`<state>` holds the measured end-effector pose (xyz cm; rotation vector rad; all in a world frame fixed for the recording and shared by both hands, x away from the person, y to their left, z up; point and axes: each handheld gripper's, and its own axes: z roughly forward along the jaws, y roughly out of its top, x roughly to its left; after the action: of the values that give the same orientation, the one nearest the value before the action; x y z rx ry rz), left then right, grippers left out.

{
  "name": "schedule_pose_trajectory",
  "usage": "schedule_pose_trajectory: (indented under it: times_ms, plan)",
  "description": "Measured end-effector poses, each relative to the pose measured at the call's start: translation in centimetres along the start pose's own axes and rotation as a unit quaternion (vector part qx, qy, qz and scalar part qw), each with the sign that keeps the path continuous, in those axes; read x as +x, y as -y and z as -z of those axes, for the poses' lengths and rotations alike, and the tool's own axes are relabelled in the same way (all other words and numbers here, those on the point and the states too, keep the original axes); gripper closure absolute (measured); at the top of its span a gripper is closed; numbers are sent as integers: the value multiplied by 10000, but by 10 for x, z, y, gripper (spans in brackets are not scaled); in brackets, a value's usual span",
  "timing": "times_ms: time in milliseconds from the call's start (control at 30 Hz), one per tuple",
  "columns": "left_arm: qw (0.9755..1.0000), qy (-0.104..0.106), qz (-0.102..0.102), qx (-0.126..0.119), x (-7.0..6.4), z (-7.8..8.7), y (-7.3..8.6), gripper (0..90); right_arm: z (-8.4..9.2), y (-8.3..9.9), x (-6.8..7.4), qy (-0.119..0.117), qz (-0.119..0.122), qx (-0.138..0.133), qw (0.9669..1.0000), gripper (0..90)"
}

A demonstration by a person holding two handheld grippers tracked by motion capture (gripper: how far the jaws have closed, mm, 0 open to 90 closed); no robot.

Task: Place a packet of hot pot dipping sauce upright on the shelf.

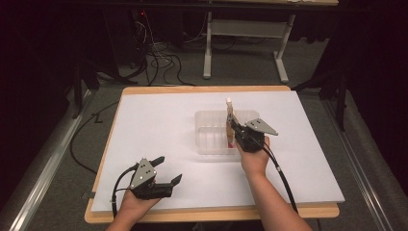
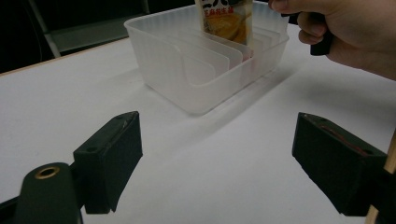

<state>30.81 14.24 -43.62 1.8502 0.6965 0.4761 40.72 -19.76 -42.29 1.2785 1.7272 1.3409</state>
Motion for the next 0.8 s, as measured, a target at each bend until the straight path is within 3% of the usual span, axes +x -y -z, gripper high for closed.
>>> schedule_pose_trajectory:
  times_ms: [800]
  plan:
    - [10000, 45, -34, 40, -2, -1, 0, 164, 15, 14, 7, -135, 188, 148, 9996, 868]
